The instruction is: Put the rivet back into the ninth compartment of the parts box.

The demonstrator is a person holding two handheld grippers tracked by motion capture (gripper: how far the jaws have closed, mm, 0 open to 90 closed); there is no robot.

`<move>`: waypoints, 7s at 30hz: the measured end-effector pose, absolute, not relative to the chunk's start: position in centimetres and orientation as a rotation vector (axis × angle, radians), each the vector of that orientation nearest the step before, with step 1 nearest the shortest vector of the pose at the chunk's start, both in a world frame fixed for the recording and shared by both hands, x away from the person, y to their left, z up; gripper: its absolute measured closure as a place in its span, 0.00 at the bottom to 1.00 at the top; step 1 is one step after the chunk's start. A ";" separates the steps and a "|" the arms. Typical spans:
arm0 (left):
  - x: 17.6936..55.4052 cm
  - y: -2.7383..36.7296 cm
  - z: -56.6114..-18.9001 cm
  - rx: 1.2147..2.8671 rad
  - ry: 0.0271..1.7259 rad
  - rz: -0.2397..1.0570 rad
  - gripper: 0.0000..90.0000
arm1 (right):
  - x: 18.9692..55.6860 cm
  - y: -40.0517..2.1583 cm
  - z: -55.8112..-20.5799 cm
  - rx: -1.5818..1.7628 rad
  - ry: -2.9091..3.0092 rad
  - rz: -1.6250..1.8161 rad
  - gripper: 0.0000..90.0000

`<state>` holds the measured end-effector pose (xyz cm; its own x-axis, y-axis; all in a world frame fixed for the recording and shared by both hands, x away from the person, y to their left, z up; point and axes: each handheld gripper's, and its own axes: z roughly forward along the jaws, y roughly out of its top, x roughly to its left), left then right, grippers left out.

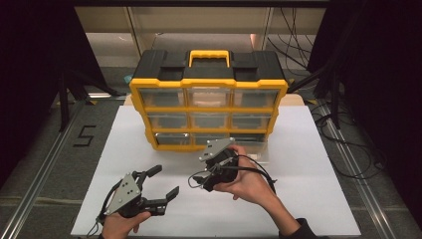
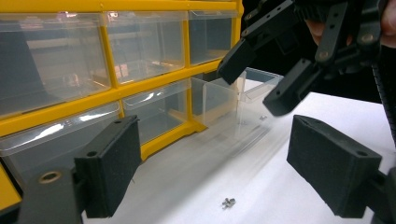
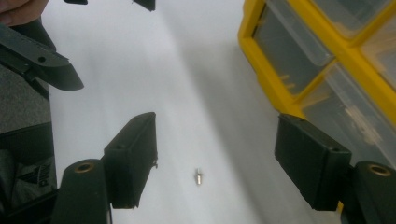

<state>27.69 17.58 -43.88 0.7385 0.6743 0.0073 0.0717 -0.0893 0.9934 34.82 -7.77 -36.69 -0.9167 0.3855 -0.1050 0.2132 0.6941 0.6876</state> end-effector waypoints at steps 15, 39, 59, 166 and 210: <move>27.7 17.6 -43.9 1.604 0.618 0.562 0.19 | 34.9 -6.0 -39.1 0.435 2.736 0.952 0.34; 27.8 17.6 -43.9 1.609 0.617 0.564 0.19 | 36.7 -5.6 -41.9 0.505 2.773 0.842 0.34; 27.8 17.6 -43.9 1.605 0.613 0.564 0.19 | 37.1 -5.5 -43.7 0.521 2.841 0.742 0.34; 27.8 17.6 -43.9 1.608 0.616 0.556 0.19 | 38.9 -14.9 -34.9 0.628 2.543 0.970 0.92; 27.8 17.6 -43.9 1.608 0.616 0.557 0.19 | 40.1 -18.8 -36.0 0.739 2.542 0.878 0.92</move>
